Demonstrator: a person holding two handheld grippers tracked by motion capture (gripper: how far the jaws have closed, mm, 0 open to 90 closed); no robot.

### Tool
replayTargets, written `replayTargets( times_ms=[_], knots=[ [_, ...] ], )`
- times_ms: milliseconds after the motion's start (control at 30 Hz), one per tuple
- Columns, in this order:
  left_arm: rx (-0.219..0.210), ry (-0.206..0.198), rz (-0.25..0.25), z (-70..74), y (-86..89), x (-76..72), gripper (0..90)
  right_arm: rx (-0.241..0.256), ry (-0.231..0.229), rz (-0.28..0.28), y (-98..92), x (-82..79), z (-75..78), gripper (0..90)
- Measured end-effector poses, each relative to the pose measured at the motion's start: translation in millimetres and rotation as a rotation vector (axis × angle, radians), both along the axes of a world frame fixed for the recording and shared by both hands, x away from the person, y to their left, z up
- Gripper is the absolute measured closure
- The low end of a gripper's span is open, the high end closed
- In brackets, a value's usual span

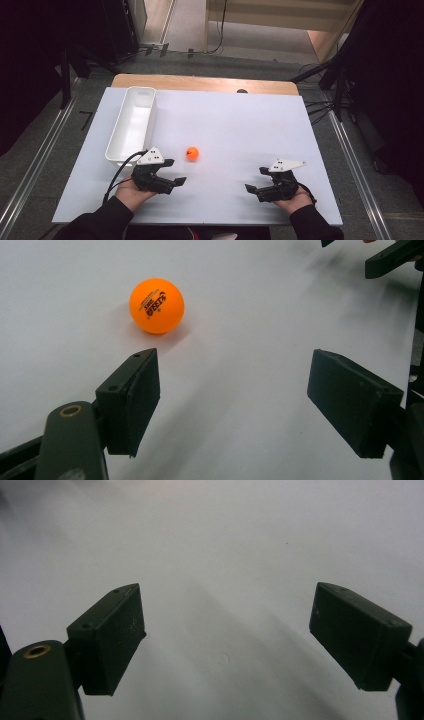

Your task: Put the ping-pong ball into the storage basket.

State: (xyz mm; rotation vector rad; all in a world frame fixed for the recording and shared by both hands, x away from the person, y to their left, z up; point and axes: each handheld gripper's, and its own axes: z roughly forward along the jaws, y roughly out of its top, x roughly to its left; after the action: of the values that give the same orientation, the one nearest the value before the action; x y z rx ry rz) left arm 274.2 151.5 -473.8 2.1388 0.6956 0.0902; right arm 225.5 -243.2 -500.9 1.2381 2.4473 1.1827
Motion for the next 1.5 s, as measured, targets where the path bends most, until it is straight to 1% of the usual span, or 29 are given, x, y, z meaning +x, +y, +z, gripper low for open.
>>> replayTargets(
  times_ms=[100, 167, 233, 300, 367, 467, 533, 700, 767, 800, 833, 900, 933, 1000, 1133, 1200, 1400, 1500],
  knots=[
    [0.002, 0.001, 0.010, 0.5, -2.2, 1.2, 21.8, 0.001, 0.004, -0.002, 0.4, -0.2, 0.1, 13.3],
    [-0.005, 0.000, 0.011, 1.8, -3.0, 2.2, 21.8, -0.001, 0.002, 0.001, 0.2, -0.1, 0.1, 13.3],
    [-0.023, 0.006, 0.014, 2.7, -4.1, 3.5, 21.9, -0.001, 0.000, 0.002, 0.3, -0.3, 0.2, 13.3],
    [-0.025, 0.014, 0.012, 2.8, -5.1, 5.1, 21.8, -0.001, 0.000, 0.003, 0.6, -0.5, 0.4, 13.3],
    [-0.019, 0.018, 0.012, 2.8, -6.1, 6.3, 21.8, 0.000, 0.001, 0.005, 0.8, -0.5, 0.4, 13.3],
    [-0.021, 0.029, 0.006, 3.0, -8.2, 8.9, 21.8, 0.000, 0.005, 0.005, 1.0, -0.8, 0.6, 13.3],
    [-0.009, 0.037, 0.006, 3.3, -9.9, 10.5, 17.7, 0.000, 0.006, 0.005, 1.0, -0.9, 0.6, 13.3],
    [-0.009, 0.032, 0.007, 3.7, -11.8, 12.9, 16.9, -0.003, 0.000, 0.013, 0.9, -0.7, 0.4, 13.3],
    [-0.018, 0.045, 0.006, 3.1, -12.4, 14.7, 12.7, -0.003, 0.001, 0.014, 0.9, -0.7, 0.3, 13.3],
    [-0.030, 0.057, 0.010, 2.4, -13.5, 15.6, 4.6, -0.003, 0.001, 0.014, 1.0, -0.7, 0.2, 13.3],
    [-0.033, 0.066, 0.005, 2.3, -13.5, 16.6, 0.0, -0.003, -0.002, 0.016, 1.0, -0.5, 0.1, 13.3],
    [-0.038, 0.057, 0.008, 2.9, -14.0, 16.8, 0.0, -0.003, -0.003, 0.016, 1.4, -0.7, 0.1, 13.3],
    [-0.031, 0.051, 0.010, 3.9, -14.4, 17.2, 0.0, -0.002, -0.004, 0.017, 1.3, -0.7, 0.1, 13.3],
    [-0.041, 0.045, 0.014, 4.7, -15.3, 18.3, 0.0, -0.003, -0.005, 0.018, 1.2, -0.7, 0.2, 13.3],
    [-0.026, 0.039, 0.023, 4.8, -16.7, 21.4, 0.0, -0.002, -0.003, 0.016, 1.2, -0.7, 0.1, 13.3],
    [-0.014, 0.034, 0.020, 4.8, -17.6, 23.4, 0.0, -0.002, -0.004, 0.018, 1.2, -0.7, 0.1, 13.3],
    [-0.007, 0.017, 0.032, 5.4, -21.8, 26.6, 0.0, -0.003, -0.004, 0.018, 1.2, -0.7, 0.0, 13.3],
    [-0.006, 0.017, 0.031, 5.6, -23.9, 28.6, 0.0, -0.004, 0.002, 0.015, 1.4, -1.1, 0.1, 13.3]
  ],
)
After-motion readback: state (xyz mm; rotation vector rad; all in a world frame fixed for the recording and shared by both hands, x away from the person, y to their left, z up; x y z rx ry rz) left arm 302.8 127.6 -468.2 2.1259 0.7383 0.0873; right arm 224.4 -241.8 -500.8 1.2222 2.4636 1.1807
